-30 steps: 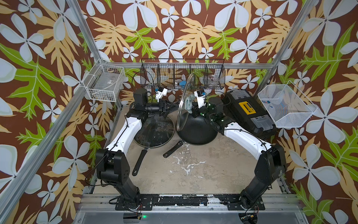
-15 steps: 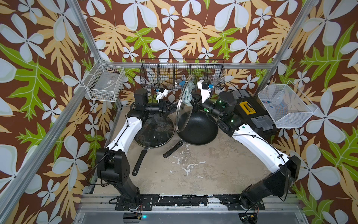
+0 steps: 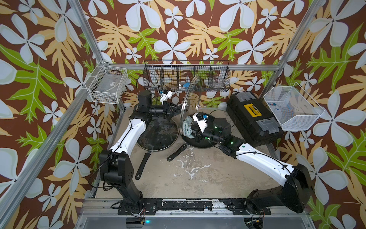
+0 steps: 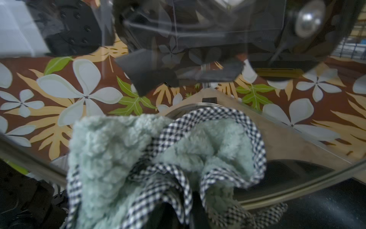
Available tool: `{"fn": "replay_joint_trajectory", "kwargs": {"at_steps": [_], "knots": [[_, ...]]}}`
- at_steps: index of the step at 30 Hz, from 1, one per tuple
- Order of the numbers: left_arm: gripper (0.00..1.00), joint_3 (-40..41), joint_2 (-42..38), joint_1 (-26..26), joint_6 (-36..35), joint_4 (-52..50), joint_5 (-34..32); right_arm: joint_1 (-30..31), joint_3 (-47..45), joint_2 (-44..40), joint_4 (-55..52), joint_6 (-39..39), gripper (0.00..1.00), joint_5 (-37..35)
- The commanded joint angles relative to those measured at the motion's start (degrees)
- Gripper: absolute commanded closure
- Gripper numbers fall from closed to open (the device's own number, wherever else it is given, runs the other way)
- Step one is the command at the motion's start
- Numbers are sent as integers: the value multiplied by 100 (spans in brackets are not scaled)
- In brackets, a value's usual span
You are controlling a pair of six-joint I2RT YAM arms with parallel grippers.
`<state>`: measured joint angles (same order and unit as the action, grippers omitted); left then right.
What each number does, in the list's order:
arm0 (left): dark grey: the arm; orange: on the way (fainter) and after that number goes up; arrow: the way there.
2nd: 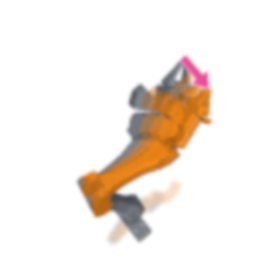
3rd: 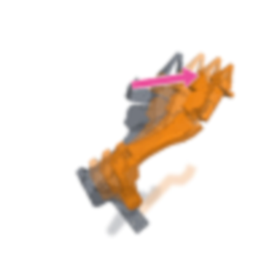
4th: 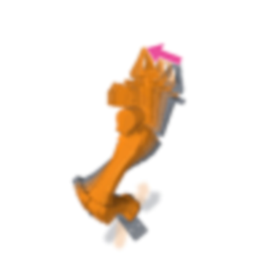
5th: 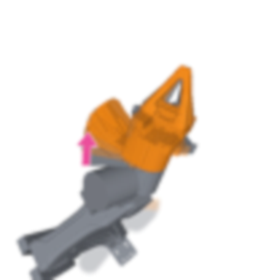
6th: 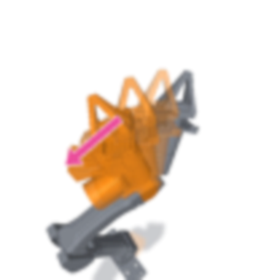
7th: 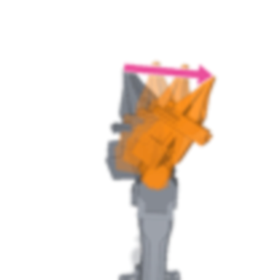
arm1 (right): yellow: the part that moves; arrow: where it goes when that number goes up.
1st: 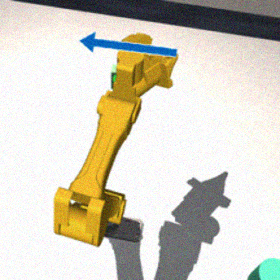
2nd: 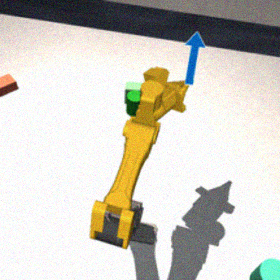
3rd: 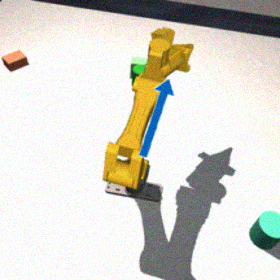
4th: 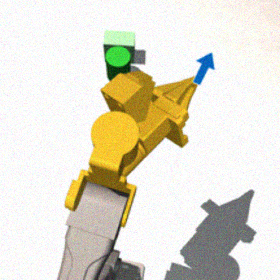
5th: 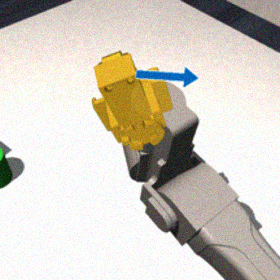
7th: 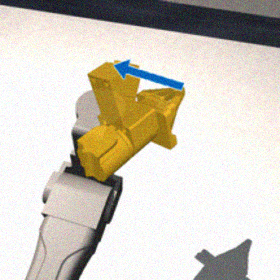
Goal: Wipe the pot lid with a cloth
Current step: Wipe the pot lid.
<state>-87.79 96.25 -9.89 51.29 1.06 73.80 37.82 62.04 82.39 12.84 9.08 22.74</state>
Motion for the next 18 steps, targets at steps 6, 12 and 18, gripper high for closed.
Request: {"fn": "replay_joint_trajectory", "kwargs": {"at_steps": [6, 12, 18], "knots": [[100, 51, -201, -3, -57, 501, 254, -700, 580, 840, 325, 120, 100, -413], [100, 134, -237, -3, -62, 506, 252, -1016, 1857, 1432, -42, -145, 100, -463], [100, 192, -262, 1, -90, 499, 249, -988, 2652, 1308, -74, -155, 100, -213]]}}
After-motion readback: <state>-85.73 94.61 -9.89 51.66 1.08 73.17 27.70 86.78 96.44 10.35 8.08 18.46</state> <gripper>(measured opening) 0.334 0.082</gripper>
